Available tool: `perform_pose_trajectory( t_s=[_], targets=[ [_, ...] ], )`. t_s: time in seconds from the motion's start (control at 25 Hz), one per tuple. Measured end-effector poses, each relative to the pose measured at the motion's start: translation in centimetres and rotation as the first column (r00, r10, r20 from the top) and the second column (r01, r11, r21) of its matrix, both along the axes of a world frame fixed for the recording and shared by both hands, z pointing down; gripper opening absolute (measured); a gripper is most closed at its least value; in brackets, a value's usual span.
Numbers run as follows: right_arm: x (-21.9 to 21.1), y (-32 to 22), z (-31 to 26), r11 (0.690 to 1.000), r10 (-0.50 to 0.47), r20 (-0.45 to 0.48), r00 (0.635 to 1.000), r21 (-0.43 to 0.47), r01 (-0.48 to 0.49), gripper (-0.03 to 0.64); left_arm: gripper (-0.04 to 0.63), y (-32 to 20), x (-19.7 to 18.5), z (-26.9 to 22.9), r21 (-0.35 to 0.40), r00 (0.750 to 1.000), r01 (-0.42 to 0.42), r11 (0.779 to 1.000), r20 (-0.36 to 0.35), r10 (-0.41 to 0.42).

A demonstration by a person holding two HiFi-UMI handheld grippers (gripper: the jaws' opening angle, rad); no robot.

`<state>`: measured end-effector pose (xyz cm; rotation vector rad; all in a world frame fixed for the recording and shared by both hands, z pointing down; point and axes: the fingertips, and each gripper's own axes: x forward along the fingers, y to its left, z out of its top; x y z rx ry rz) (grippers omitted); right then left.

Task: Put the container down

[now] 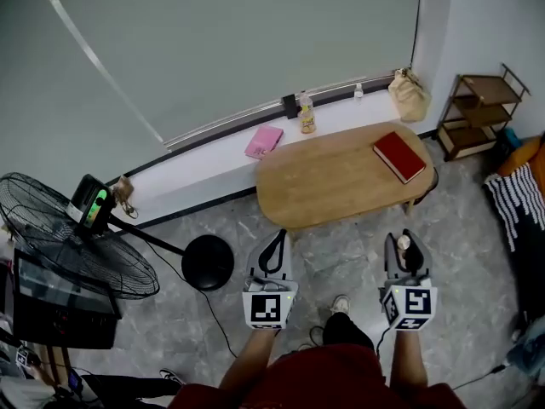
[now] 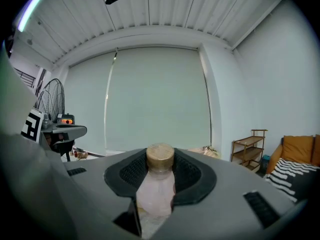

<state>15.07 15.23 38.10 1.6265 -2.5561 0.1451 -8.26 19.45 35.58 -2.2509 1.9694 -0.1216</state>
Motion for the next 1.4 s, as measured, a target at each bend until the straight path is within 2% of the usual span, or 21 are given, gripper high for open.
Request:
perform_pose_trajectory(
  t_s=[0.4, 0.8, 1.04, 1.4],
  targets=[
    [4.7, -7.8, 0.0, 1.000, 0.008, 0.040, 0.999, -0.012, -0.008, 0.137, 0.005, -8.1, 4.6, -1.2, -0.001, 1.000, 0.002, 1.000, 0.008, -0.002],
    [7.7, -11.8, 0.1, 1.000, 0.019, 0.044, 0.999, -0.009, -0.019, 0.137, 0.005, -12.0, 6.7, -1.0, 0.008, 1.000, 0.019, 1.000, 0.007, -0.019],
    [7.3, -14.1, 0.2, 1.000, 0.016, 0.038, 0.999, 0.002, -0.016, 0.137, 0.005, -14.3, 6.8, -1.3, 0.048, 1.000, 0.009, 0.999, 0.009, -0.010],
    [4.6, -18.7, 1.8, 1.000, 0.006, 0.006, 1.000, -0.014, -0.006, 0.137, 0.005, -19.3, 4.7, 0.5, 0.040, 1.000, -0.003, 0.999, -0.008, 0.003]
  ],
)
